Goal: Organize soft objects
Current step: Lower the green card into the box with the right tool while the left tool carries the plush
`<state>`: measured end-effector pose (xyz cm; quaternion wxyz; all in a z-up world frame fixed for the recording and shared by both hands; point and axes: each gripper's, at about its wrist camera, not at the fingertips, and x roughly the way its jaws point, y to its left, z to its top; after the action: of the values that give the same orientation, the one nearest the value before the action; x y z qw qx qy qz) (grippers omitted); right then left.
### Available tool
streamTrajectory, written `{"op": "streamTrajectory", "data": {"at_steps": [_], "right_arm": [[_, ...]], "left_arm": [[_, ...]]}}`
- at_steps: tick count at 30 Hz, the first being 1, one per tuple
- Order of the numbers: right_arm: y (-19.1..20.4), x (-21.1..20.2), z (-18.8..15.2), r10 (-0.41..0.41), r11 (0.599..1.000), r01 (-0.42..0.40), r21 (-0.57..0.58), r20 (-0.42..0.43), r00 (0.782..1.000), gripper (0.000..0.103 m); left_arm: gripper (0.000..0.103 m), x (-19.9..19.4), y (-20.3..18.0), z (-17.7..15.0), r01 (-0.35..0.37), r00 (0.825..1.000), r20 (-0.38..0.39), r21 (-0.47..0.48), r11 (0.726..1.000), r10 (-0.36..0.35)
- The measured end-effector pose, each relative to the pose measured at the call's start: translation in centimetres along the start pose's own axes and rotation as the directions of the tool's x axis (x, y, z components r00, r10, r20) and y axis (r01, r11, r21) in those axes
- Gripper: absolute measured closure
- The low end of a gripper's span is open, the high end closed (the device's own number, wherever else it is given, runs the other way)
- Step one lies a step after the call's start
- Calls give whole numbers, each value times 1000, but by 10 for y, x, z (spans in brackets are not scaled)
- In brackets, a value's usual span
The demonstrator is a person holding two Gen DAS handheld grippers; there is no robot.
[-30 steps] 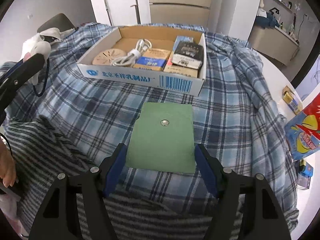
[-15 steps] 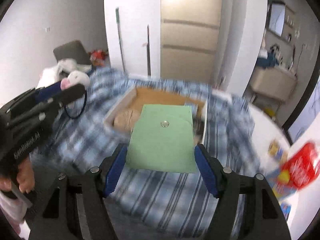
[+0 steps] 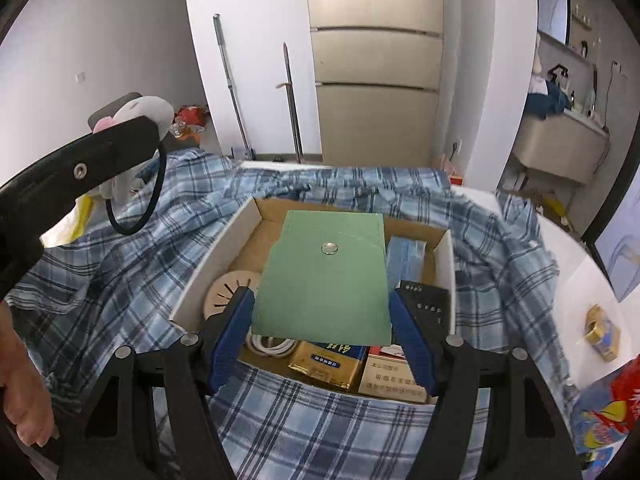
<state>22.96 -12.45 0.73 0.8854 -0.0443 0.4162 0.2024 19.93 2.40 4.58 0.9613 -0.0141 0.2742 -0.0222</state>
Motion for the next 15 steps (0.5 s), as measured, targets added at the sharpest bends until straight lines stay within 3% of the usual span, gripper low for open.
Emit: {"op": "streamTrajectory", "data": {"at_steps": [5,15], "right_arm": [[-9,30,-10,27,999,-25,40,-58,998,34],[-9,52,-20,40,999,-37,30,-130,991,34]], "left_arm": [[69,31,3,-23,10,997,-70,-7,1000,-10],[69,52,2,-44,-15,994,-105,23,1000,18]]}}
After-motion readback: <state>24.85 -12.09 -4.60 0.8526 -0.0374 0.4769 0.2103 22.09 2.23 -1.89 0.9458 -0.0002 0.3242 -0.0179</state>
